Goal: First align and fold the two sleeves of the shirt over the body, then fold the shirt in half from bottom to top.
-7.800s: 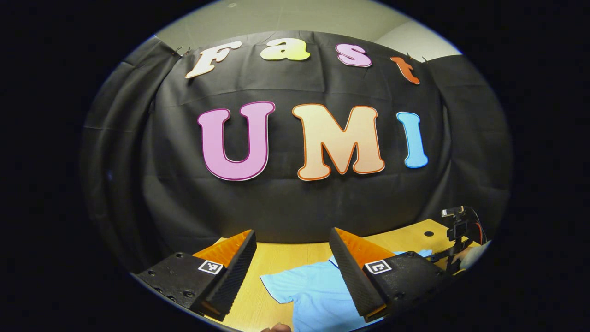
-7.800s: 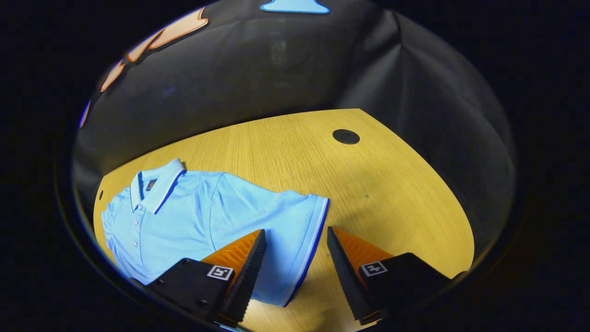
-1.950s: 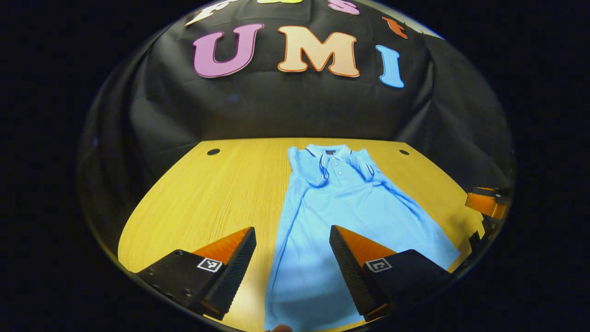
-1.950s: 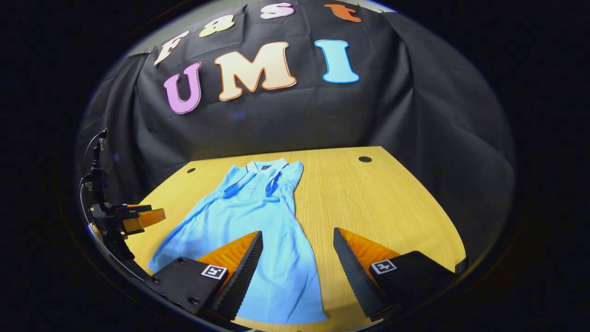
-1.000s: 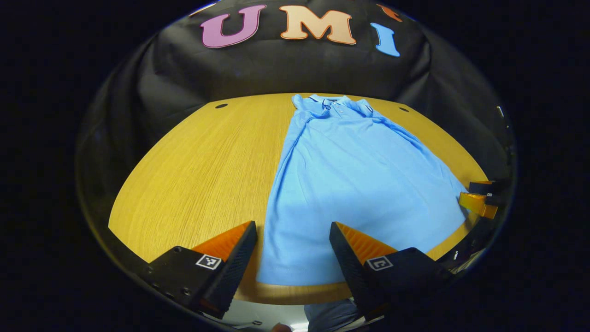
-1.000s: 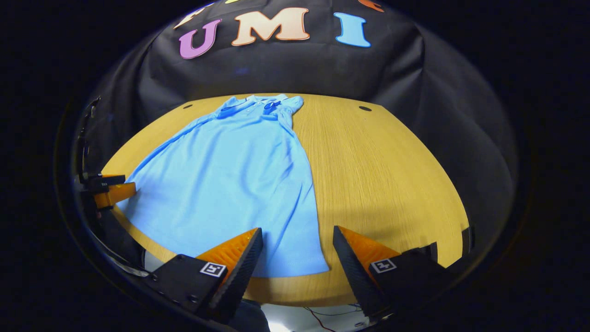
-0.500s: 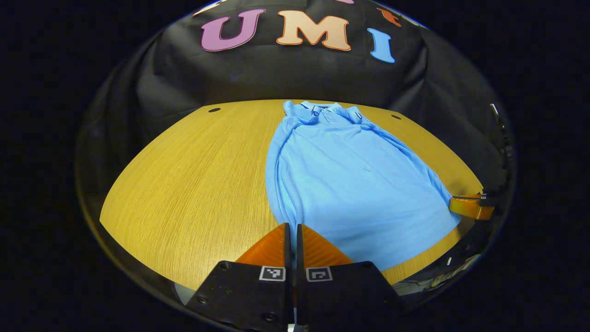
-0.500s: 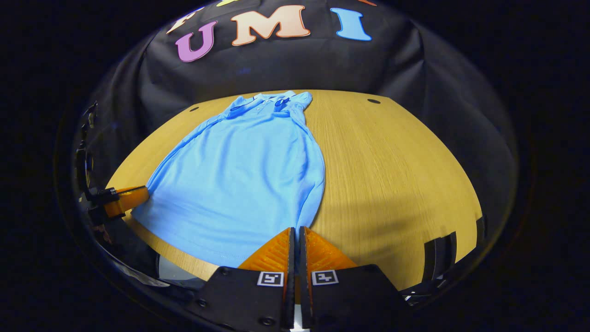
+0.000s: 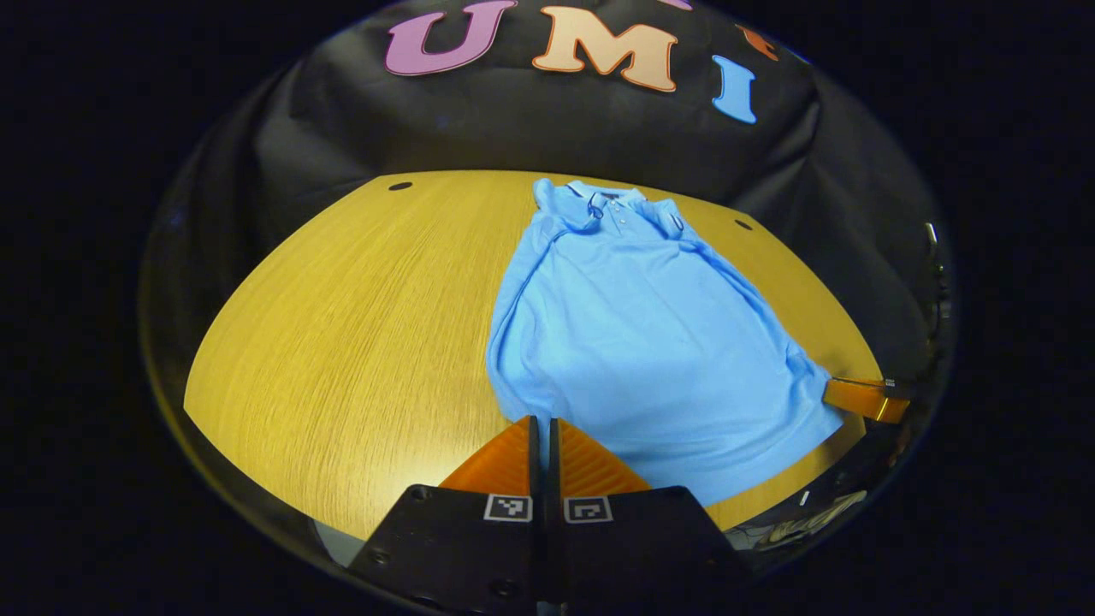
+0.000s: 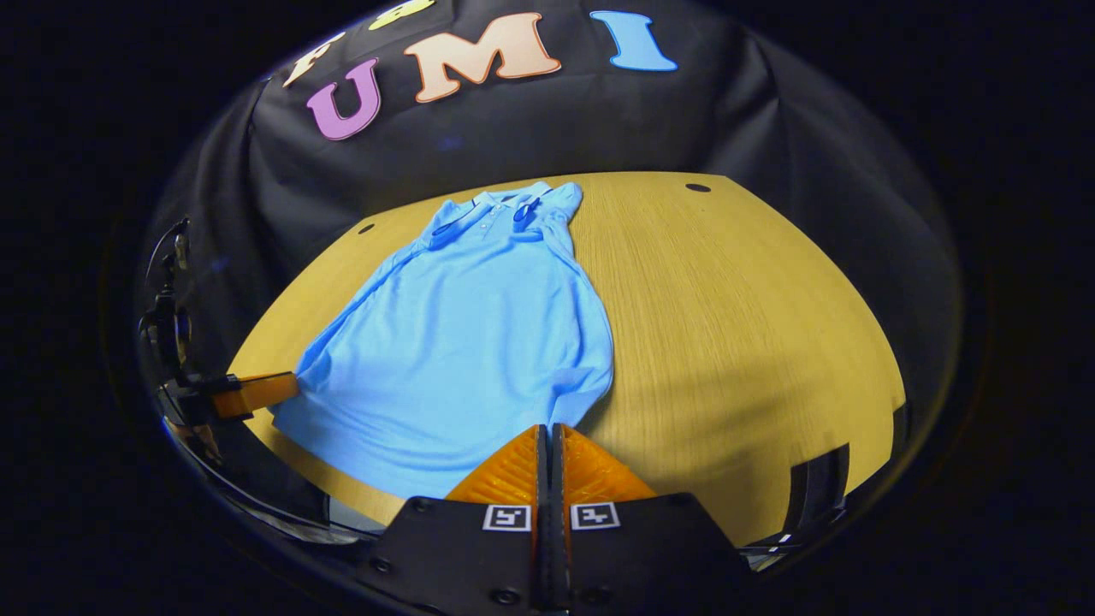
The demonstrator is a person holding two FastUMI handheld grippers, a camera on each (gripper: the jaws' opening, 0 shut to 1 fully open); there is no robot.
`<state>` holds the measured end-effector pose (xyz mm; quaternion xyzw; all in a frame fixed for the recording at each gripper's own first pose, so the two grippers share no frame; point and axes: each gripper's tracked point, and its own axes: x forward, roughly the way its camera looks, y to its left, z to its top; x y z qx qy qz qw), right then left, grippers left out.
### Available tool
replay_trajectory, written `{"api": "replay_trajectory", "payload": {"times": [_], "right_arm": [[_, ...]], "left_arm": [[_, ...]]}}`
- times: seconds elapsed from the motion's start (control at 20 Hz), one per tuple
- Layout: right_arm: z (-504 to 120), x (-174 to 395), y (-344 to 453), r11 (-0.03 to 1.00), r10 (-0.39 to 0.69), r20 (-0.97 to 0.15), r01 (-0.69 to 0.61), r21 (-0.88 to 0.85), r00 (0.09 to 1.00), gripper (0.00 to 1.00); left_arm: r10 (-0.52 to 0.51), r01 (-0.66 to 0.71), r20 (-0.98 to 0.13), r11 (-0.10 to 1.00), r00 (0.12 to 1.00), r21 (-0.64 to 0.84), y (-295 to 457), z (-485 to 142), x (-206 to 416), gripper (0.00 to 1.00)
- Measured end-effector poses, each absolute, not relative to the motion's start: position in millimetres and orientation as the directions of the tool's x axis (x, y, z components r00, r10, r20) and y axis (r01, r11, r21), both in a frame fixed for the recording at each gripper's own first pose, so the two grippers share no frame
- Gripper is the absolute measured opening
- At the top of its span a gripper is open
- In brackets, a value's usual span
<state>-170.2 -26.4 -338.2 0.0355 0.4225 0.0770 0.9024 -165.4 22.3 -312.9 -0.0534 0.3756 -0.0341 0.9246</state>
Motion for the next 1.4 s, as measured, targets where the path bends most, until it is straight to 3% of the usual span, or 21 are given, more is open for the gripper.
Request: {"api": "replay_trajectory", "payload": {"times": [0.45, 1.4], "right_arm": [[-290, -83, -1, 0.973, 0.209, -0.67, -0.086, 0.212, 0.713, 0.02], [-242, 132, 24, 0.971, 0.131, -0.497, -0.011, 0.237, 0.858, 0.02]], "left_arm": [[-0.125, 0.022, -0.651, 0.986, 0.749, -0.164, 30, -276, -91, 0.0], [-0.164, 0.099, -0.528, 0.984, 0.833, -0.15, 50, -233, 126, 0.0]]}}
